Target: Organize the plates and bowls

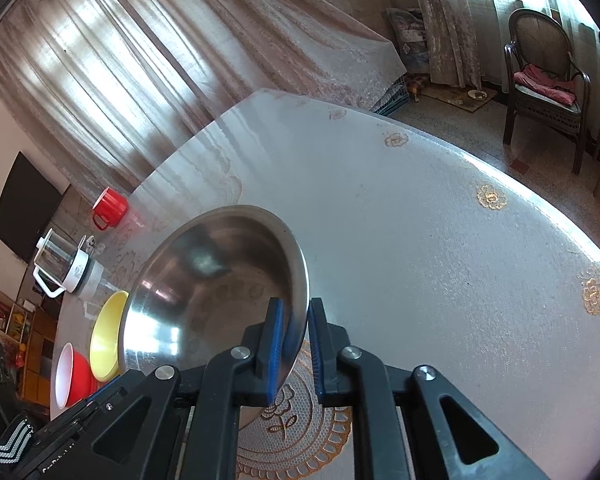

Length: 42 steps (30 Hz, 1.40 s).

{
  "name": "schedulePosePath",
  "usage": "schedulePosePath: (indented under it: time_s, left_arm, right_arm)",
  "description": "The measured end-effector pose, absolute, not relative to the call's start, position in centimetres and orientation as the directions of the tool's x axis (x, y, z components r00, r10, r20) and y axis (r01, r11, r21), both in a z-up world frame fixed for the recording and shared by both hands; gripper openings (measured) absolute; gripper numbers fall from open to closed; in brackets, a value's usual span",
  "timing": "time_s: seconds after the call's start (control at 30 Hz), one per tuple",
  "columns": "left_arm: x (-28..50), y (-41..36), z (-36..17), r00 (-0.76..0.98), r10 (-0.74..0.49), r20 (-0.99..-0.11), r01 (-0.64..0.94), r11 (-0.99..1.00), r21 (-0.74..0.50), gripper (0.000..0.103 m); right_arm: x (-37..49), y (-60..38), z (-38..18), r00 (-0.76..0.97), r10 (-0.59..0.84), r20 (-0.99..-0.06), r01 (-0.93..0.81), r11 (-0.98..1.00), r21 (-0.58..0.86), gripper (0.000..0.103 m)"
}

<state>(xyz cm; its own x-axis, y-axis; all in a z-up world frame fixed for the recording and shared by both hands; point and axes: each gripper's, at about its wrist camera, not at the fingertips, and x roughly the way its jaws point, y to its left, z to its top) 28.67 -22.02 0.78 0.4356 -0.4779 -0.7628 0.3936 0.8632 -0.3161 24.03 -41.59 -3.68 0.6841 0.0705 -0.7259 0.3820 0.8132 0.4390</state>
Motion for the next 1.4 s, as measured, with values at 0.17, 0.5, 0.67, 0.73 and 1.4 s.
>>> schedulePosePath:
  time_s: [0.17,0.5,0.67,0.73,1.4]
  left_arm:
    - [27.7,-21.8,1.5,0.469,-0.465,-0.751,0.407,0.868,-0.284,0.026]
    - [26.2,-21.2,1.8,0.484,-0.468,-0.739,0.424,0.865,-0.27,0.026]
    - [25.4,-20.6,1.7,0.486,-0.476,-0.732,0.434,0.859,-0.271,0.026]
    - [25.3,-20.6,1.5,0.49,-0.467,-0.736,0.436,0.862,-0.257,0.026]
    - [24.5,-20.1,1.6,0.498,-0.465,-0.731,0.437,0.863,-0.251,0.026]
  right_arm:
    - [23.7,-41.5,-3.5,0.686,0.074,-0.724,0.377,0.815,0.441,0.012]
    - [22.6,-41.4,-3.7,0.692,0.103,-0.715,0.371,0.799,0.474,0.012]
    - [21.9,-41.3,-3.6,0.69,0.112,-0.715,0.369,0.796,0.48,0.012]
    - [21.7,-41.3,-3.8,0.691,0.122,-0.713,0.367,0.79,0.491,0.012]
    - [21.4,-40.8,-4.2,0.688,0.138,-0.713,0.367,0.781,0.505,0.012]
